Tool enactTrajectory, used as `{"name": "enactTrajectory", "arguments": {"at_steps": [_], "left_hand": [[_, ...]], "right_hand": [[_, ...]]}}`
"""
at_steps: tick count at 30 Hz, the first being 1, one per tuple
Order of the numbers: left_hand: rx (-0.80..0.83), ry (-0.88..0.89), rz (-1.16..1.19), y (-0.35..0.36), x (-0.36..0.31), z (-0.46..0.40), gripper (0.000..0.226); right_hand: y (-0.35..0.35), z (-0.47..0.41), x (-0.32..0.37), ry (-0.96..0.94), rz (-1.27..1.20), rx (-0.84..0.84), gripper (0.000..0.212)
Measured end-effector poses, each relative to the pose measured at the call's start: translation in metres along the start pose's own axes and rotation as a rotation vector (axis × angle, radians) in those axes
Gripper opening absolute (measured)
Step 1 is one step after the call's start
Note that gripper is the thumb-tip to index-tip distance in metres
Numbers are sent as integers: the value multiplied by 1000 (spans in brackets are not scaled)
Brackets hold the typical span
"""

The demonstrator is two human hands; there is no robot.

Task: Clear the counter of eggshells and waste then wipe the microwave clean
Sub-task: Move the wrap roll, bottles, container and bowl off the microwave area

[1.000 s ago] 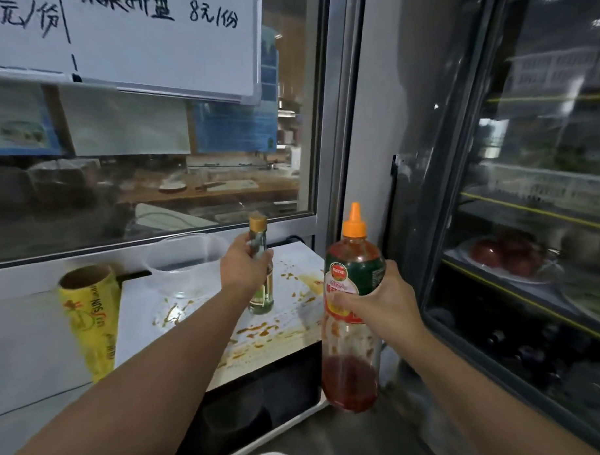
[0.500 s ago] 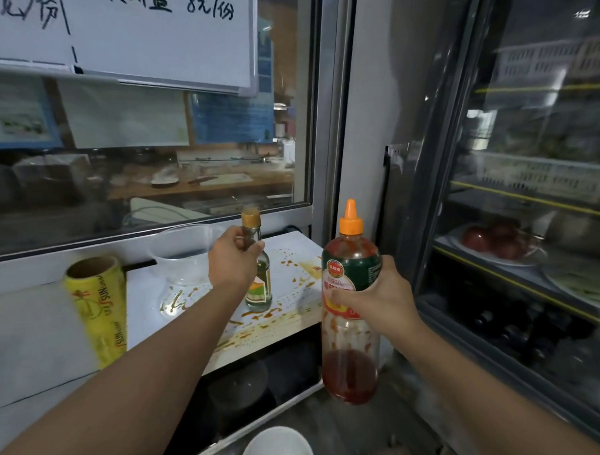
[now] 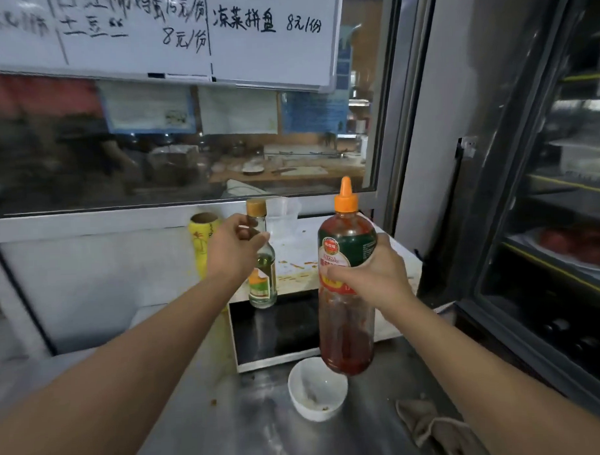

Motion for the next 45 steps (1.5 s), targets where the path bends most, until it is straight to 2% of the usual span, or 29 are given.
{"name": "enactTrajectory", "arguments": {"at_steps": [7,19,26,34,37,45], "left_hand": [[-98,-102,-155,-97,4,66,17],[-221,-216,-267,-253,29,137,15],[-203,-252,-297,-347,68,148,16],[-91,-231,-317,-446,114,138,16],[-67,-213,-274,-469,129,130,17],[-31,-224,-202,-491,175,101,19]], "right_hand": [[48,58,16,-49,-30,161,76],[160,147,77,-124,-28,371,82],[231,194,122,-152,-15,359,83],[311,245,168,-104,-48,307,75],[331,257,182,-88,-35,260,81],[375,255,203,-74,-16,234,81]]}}
Point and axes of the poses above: each hand's wrist, its own z-axis away from the middle knuckle, its own y-axis out of the palm, x = y × z, the point moved 7 cm from there along -z, towards the middle knuckle, and after that the axes turned 9 degrees about y, right-handed, at the moved point
